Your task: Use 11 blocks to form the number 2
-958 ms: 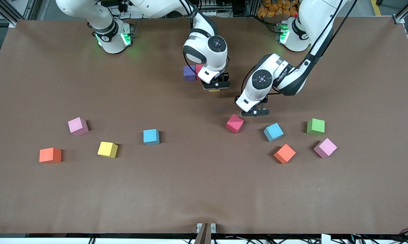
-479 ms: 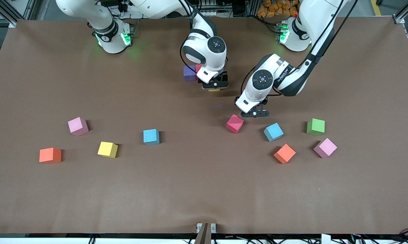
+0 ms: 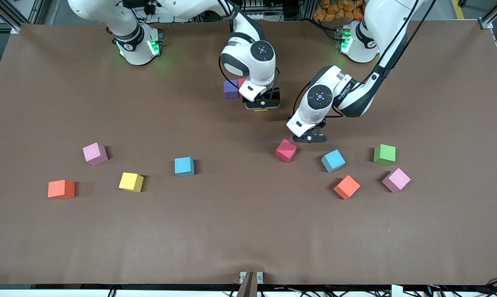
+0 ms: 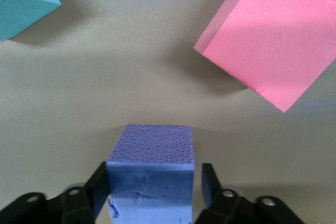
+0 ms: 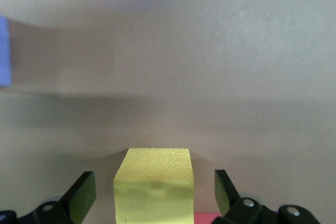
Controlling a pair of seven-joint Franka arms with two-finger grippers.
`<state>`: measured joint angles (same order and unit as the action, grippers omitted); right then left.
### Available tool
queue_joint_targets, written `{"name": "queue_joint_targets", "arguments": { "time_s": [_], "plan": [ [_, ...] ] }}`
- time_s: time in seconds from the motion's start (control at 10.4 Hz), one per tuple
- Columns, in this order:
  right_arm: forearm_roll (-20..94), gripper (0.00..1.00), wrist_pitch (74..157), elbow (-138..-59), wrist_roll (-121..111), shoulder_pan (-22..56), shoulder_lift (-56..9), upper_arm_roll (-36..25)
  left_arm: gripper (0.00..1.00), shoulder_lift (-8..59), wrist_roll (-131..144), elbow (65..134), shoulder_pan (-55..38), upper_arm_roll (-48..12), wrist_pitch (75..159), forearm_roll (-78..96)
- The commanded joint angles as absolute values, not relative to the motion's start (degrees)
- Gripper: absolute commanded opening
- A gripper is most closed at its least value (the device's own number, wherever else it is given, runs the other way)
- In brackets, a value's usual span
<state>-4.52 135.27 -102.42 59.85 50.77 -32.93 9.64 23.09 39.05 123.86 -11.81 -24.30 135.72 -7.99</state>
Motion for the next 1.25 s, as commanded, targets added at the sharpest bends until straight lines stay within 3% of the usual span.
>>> {"name": "queue_joint_targets", "arguments": {
  "time_s": [0.0, 0.67, 1.15],
  "plan": [
    [-4.75, 1.0, 133.51, -102.4, 60.65, 49.23, -30.24, 9.93, 0.71, 23.29, 37.36, 123.84, -11.43, -24.35, 135.53, -9.23],
    [-4.75, 1.0, 129.99, -101.34, 41.87, 30.88, -28.83, 9.67, 0.53, 23.38, 39.1, 122.08, -12.3, -24.52, 135.53, -8.7],
    [-4.31, 1.0, 129.99, -99.67, 25.69, 18.48, -31.9, 9.76, 0.53, 25.56, 43.67, 112.36, -16.51, -25.93, 129.31, -4.49]
  ]
}}
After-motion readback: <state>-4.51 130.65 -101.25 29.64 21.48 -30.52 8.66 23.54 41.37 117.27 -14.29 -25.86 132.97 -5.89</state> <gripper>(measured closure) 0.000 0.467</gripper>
